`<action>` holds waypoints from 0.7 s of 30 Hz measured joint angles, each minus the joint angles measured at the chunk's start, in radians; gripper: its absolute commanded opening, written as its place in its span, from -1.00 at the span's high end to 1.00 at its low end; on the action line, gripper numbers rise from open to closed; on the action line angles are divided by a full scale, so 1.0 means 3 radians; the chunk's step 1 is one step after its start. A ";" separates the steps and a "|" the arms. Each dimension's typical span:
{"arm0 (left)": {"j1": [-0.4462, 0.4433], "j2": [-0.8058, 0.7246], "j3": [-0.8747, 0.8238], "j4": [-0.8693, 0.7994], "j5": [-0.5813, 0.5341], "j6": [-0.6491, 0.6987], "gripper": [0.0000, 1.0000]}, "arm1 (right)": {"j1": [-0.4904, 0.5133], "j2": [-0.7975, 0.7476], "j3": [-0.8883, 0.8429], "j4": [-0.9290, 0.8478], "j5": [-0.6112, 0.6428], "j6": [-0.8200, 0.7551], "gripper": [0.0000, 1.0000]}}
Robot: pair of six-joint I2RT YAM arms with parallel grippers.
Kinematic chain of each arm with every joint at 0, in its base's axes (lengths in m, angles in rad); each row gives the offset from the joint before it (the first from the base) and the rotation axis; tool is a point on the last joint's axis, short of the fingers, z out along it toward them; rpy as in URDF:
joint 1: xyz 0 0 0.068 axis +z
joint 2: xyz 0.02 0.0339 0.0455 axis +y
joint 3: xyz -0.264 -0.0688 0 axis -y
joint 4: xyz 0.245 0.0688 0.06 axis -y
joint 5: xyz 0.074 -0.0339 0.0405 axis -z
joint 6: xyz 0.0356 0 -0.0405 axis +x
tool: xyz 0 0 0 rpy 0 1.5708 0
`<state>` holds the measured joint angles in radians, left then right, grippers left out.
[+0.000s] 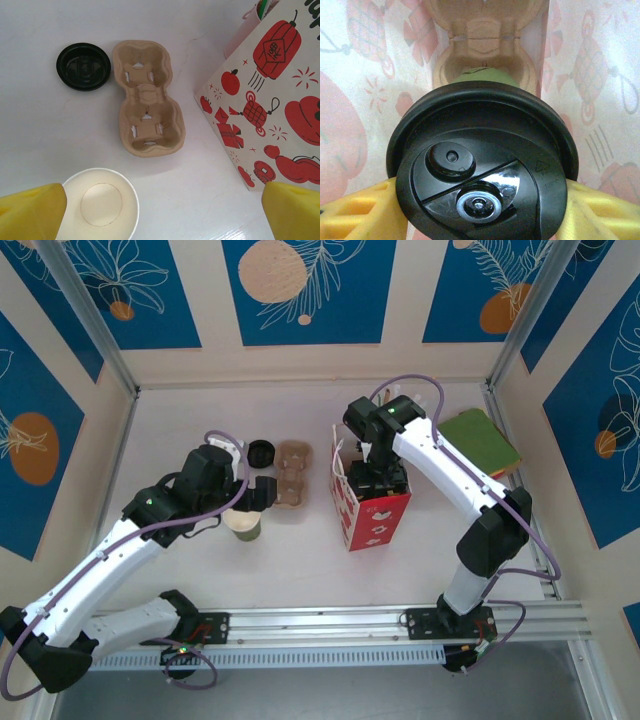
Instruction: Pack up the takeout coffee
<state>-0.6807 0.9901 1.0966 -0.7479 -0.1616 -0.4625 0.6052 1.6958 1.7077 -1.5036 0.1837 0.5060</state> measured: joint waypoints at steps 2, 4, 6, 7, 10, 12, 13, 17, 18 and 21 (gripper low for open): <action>0.0000 0.0000 -0.0001 0.0001 0.0000 0.0000 -1.00 | -0.0009 0.0000 -0.0009 -0.0004 0.0004 0.0000 -0.29; 0.0001 0.0000 -0.0001 0.0003 0.0013 0.0000 -1.00 | -0.0015 0.0000 -0.0009 -0.0001 0.0010 0.0000 -0.29; 0.0003 0.0000 -0.0010 0.0017 0.0041 0.0000 -1.00 | -0.0019 0.0000 -0.0009 -0.0001 0.0010 0.0000 -0.29; 0.0004 0.0000 -0.0018 0.0025 0.0051 0.0000 -1.00 | -0.0024 0.0000 -0.0009 -0.0001 0.0011 0.0000 -0.29; 0.0006 0.0000 -0.0028 0.0027 0.0089 0.0001 -1.00 | -0.0025 0.0000 -0.0009 -0.0001 0.0011 0.0000 -0.30; 0.0008 0.0000 -0.0029 0.0027 0.0108 0.0001 -1.00 | -0.0028 0.0000 -0.0009 -0.0001 0.0011 0.0000 -0.30; 0.0008 0.0000 -0.0029 0.0027 0.0122 0.0001 -1.00 | -0.0031 0.0000 -0.0009 -0.0001 0.0013 0.0000 -0.29; 0.0008 0.0001 -0.0029 0.0036 0.0201 0.0003 -1.00 | -0.0037 -0.0003 -0.0022 -0.0001 0.0032 0.0000 -0.29; 0.0009 0.0001 -0.0032 0.0046 0.0223 0.0003 -1.00 | -0.0037 -0.0006 -0.0025 -0.0001 0.0034 0.0000 -0.29; 0.0009 0.0006 -0.0033 0.0079 0.0280 0.0003 -1.00 | -0.0037 -0.0015 -0.0028 -0.0001 0.0036 0.0000 -0.29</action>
<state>-0.6781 0.9920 1.0866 -0.7242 -0.0776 -0.4618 0.5941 1.6913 1.6993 -1.5040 0.1944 0.5060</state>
